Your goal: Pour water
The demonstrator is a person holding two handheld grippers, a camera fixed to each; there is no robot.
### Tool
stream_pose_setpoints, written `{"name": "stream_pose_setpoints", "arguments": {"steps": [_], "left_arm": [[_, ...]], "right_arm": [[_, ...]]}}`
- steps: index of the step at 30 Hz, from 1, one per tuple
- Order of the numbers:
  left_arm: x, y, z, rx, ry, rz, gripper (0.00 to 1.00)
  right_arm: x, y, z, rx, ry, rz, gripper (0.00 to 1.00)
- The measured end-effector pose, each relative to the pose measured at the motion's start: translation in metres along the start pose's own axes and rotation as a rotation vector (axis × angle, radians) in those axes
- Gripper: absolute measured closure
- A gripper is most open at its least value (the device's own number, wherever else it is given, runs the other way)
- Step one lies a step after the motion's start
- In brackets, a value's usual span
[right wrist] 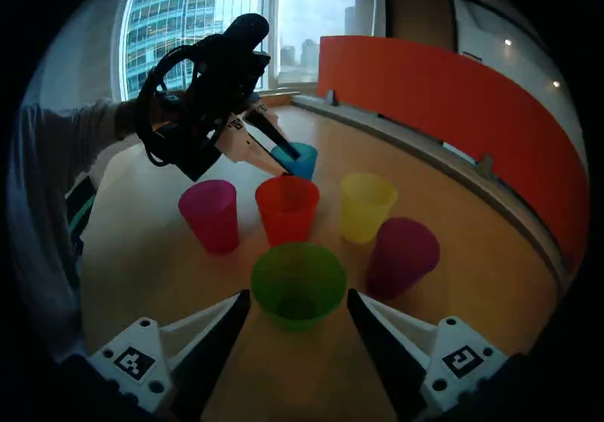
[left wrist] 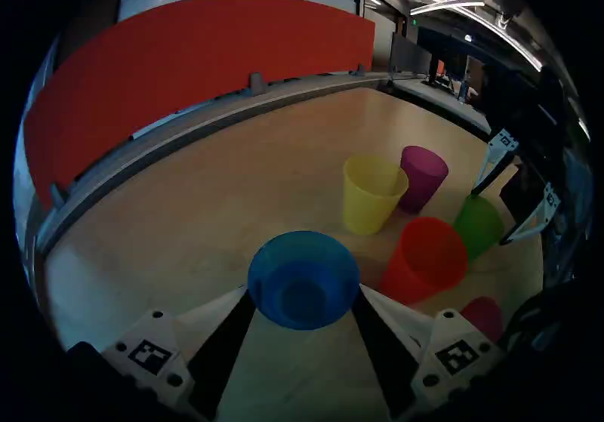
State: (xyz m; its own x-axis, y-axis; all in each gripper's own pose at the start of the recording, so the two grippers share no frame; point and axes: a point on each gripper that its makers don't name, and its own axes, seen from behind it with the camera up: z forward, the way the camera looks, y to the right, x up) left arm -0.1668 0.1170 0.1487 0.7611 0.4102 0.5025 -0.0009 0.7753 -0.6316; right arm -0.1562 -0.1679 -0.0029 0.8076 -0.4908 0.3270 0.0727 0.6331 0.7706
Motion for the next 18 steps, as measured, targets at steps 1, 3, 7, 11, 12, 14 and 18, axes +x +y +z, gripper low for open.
{"name": "stream_pose_setpoints", "arguments": {"steps": [1, 3, 7, 11, 12, 14, 18], "left_arm": [[0.0, 0.0, 0.0, 0.0, -0.001, 0.0, 0.15], [0.0, 0.0, 0.0, 0.001, -0.002, 0.001, 0.15], [0.0, 0.0, 0.0, 0.001, -0.003, 0.002, 0.15], [-0.001, 0.001, 0.0, 0.001, -0.004, 0.004, 0.15], [-0.001, 0.001, 0.0, 0.001, -0.004, 0.004, 0.15], [-0.001, 0.001, 0.0, 0.002, -0.005, 0.005, 0.15], [-0.001, 0.001, 0.0, 0.002, -0.005, 0.006, 0.15]], "right_arm": [[0.0, 0.0, 0.001, -0.001, -0.001, 0.0, 0.01], [-0.001, 0.0, 0.004, -0.002, -0.002, 0.0, 0.01], [-0.001, 0.001, 0.011, -0.003, -0.004, 0.001, 0.01], [-0.001, 0.0, 0.019, -0.003, -0.006, -0.006, 0.01], [-0.001, 0.0, 0.02, -0.003, -0.006, -0.008, 0.01], [-0.001, 0.0, 0.024, -0.004, -0.007, -0.011, 0.01], [-0.001, 0.0, 0.028, -0.006, -0.006, -0.012, 0.06]]}}
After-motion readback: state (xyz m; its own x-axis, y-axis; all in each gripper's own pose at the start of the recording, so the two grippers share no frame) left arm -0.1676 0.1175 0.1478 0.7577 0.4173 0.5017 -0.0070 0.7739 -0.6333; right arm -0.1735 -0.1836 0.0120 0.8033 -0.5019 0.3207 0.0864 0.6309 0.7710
